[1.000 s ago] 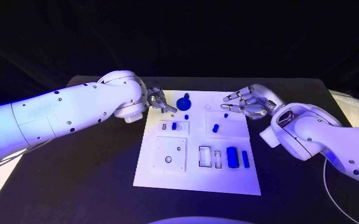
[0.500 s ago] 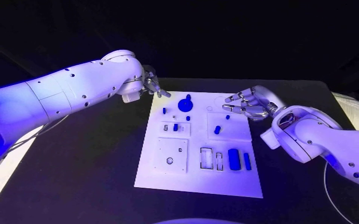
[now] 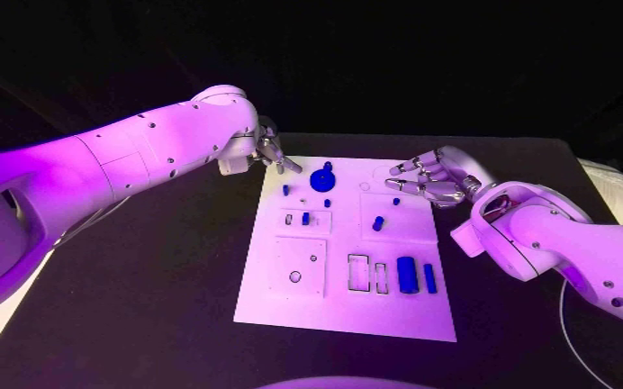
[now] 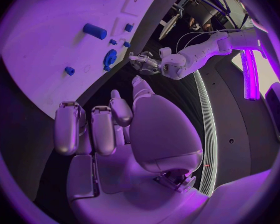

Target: Assemble the parts on the task board

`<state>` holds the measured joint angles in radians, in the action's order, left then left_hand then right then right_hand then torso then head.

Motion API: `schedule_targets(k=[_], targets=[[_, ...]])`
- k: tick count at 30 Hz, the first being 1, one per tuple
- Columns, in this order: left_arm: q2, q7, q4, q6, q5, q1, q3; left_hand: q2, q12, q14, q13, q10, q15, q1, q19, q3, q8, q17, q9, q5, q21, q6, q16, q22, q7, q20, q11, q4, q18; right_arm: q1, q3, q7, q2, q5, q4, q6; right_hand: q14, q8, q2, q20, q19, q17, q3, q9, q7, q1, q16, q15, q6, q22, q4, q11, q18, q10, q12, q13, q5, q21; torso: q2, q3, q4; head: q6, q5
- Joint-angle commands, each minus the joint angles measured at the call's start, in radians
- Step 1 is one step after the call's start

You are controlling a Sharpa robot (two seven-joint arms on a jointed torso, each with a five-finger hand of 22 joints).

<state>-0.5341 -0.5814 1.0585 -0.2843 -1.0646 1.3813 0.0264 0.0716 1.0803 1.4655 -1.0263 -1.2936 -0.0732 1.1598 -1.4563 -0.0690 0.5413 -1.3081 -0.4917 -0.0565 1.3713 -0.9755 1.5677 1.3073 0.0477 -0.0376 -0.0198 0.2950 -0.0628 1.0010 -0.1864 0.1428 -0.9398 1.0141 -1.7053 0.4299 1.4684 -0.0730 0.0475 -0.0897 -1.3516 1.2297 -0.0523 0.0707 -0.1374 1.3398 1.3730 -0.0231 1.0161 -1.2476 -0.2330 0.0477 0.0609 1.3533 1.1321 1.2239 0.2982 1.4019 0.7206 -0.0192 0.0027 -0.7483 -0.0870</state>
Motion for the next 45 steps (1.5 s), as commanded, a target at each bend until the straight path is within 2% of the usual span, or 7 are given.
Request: schedule_targets(k=[1,12,24,31,39,45], targets=[[0.008,0.013,-0.011,-0.065,0.007,-0.004,0.003,-0.007,0.005,0.105,-0.002,-0.011,-0.005,-0.01,-0.008,-0.008,0.003,-0.263,0.001,0.005,0.005,-0.009,0.003,0.076,0.001,0.003,0.0,-0.002,0.006,-0.001,0.0,-0.014,0.001,0.001,-0.002,0.003,0.034,-0.002,-0.01,0.001,0.007,-0.001,-0.008,0.001,0.001,0.001,-0.004,0.0,-0.002,0.002,0.0,0.003,0.016,-0.007,-0.002,-0.001,0.007,-0.007,-0.002,-0.0026,-0.0006,-0.001,0.0],[0.014,0.001,-0.018,-0.074,0.007,-0.008,0.007,-0.029,0.017,0.105,-0.013,-0.021,-0.008,-0.008,-0.015,-0.014,0.009,-0.263,0.0,0.003,0.015,-0.018,0.003,0.087,-0.003,0.007,-0.005,-0.004,0.009,-0.002,0.0,-0.014,0.0,0.001,-0.002,0.003,0.034,-0.002,-0.01,0.001,0.007,-0.002,-0.008,0.001,0.001,0.002,-0.005,0.0,-0.001,0.002,0.0,0.003,0.016,-0.007,-0.003,-0.002,0.009,-0.007,-0.002,-0.0024,0.0001,-0.001,-0.001],[0.016,-0.015,-0.023,-0.106,0.007,-0.01,0.009,-0.04,0.023,0.105,-0.017,-0.025,-0.01,0.005,-0.02,-0.013,0.013,-0.263,-0.001,0.001,0.023,-0.021,0.003,0.094,-0.006,0.009,-0.007,-0.006,0.012,-0.002,0.0,-0.014,0.001,0.001,-0.002,0.003,0.034,-0.002,-0.01,0.001,0.007,-0.002,-0.008,0.001,0.001,0.002,-0.005,0.0,-0.001,0.002,0.0,0.003,0.016,-0.007,-0.003,-0.002,0.009,-0.007,-0.002,-0.0016,0.0001,-0.002,-0.005],[0.019,-0.019,-0.03,-0.12,0.007,-0.017,0.011,-0.05,0.025,0.105,-0.018,-0.027,-0.011,0.015,-0.022,-0.011,0.015,-0.263,-0.003,-0.001,0.025,-0.021,0.003,0.097,-0.007,0.01,-0.008,-0.007,0.012,-0.003,0.0,-0.014,0.002,0.001,-0.001,0.005,0.034,-0.002,-0.01,0.001,0.007,-0.002,-0.008,0.001,0.001,0.002,-0.005,0.0,-0.001,0.002,0.0,0.003,0.016,-0.007,-0.003,-0.002,0.009,-0.007,-0.001,-0.0008,0.0009,-0.003,-0.004],[0.021,-0.018,-0.029,-0.117,0.009,-0.024,0.011,-0.055,0.024,0.105,-0.017,-0.026,-0.012,0.019,-0.021,-0.009,0.016,-0.263,-0.004,-0.001,0.024,-0.021,0.003,0.097,-0.007,0.011,-0.008,-0.006,0.012,-0.003,0.0,-0.013,0.002,0.001,0.001,0.003,0.034,-0.002,-0.01,0.001,0.007,-0.002,-0.008,0.001,0.001,0.002,-0.005,0.0,-0.001,0.002,0.0,0.003,0.016,-0.007,-0.003,-0.002,0.009,-0.007,-0.001,-0.0014,0.0003,-0.005,-0.006],[0.021,-0.016,-0.029,-0.109,0.014,-0.025,0.011,-0.069,0.026,0.105,-0.017,-0.027,-0.013,0.03,-0.022,-0.004,0.019,-0.263,-0.006,-0.001,0.024,-0.02,0.003,0.098,-0.008,0.012,-0.009,-0.008,0.012,-0.004,0.0,-0.013,0.003,0.001,0.001,0.003,0.034,-0.003,-0.012,0.001,0.006,-0.001,-0.009,0.001,0.001,0.003,-0.005,0.0,-0.001,0.002,0.0,0.002,0.016,-0.006,-0.002,-0.001,0.012,-0.007,-0.002,-0.0016,0.0009,-0.008,-0.004]])
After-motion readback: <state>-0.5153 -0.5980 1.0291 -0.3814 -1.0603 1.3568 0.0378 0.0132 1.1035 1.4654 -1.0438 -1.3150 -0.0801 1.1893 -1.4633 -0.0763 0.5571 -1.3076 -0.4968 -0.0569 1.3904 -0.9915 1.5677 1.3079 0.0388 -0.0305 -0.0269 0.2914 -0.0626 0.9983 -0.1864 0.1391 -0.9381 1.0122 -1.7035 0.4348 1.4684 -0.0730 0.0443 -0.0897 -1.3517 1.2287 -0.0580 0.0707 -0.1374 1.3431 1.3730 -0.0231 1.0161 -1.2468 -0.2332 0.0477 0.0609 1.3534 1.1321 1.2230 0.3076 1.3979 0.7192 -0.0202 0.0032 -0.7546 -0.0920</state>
